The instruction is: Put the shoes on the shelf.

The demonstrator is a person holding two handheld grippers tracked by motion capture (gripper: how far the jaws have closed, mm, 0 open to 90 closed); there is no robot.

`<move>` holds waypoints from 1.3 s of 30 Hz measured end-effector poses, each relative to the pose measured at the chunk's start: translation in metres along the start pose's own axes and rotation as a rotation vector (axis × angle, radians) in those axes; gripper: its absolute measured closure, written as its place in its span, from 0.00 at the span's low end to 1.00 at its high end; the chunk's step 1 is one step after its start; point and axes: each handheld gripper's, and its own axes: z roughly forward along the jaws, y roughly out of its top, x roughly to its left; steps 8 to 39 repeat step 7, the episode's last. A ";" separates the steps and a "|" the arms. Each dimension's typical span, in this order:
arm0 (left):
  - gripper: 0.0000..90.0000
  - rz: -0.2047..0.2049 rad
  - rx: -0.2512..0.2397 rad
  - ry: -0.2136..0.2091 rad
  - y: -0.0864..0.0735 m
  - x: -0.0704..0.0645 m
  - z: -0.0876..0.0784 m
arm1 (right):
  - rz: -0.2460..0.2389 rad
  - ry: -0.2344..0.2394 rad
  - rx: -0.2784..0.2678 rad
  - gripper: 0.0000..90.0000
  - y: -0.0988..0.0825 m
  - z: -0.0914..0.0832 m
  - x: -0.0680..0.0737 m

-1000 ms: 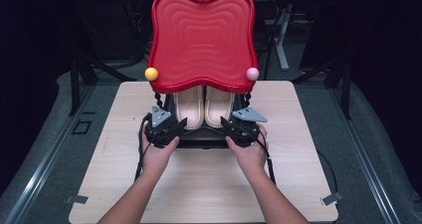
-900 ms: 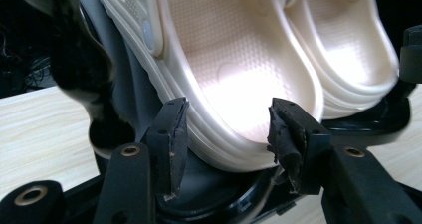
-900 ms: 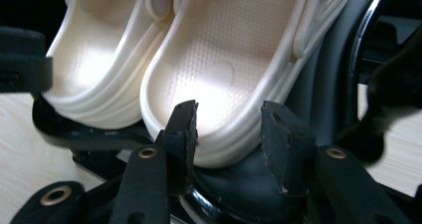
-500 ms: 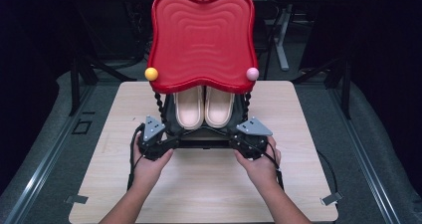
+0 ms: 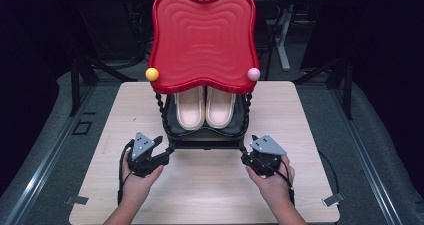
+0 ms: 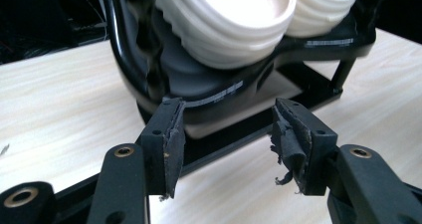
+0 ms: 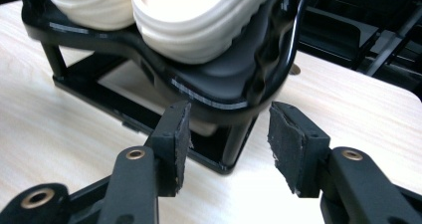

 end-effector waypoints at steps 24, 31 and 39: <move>0.51 -0.005 -0.006 0.005 -0.018 0.004 -0.008 | -0.009 -0.006 -0.008 0.53 -0.023 -0.007 0.004; 0.51 -0.005 -0.006 0.005 -0.018 0.004 -0.008 | -0.009 -0.006 -0.008 0.53 -0.023 -0.007 0.004; 0.51 -0.005 -0.006 0.005 -0.018 0.004 -0.008 | -0.009 -0.006 -0.008 0.53 -0.023 -0.007 0.004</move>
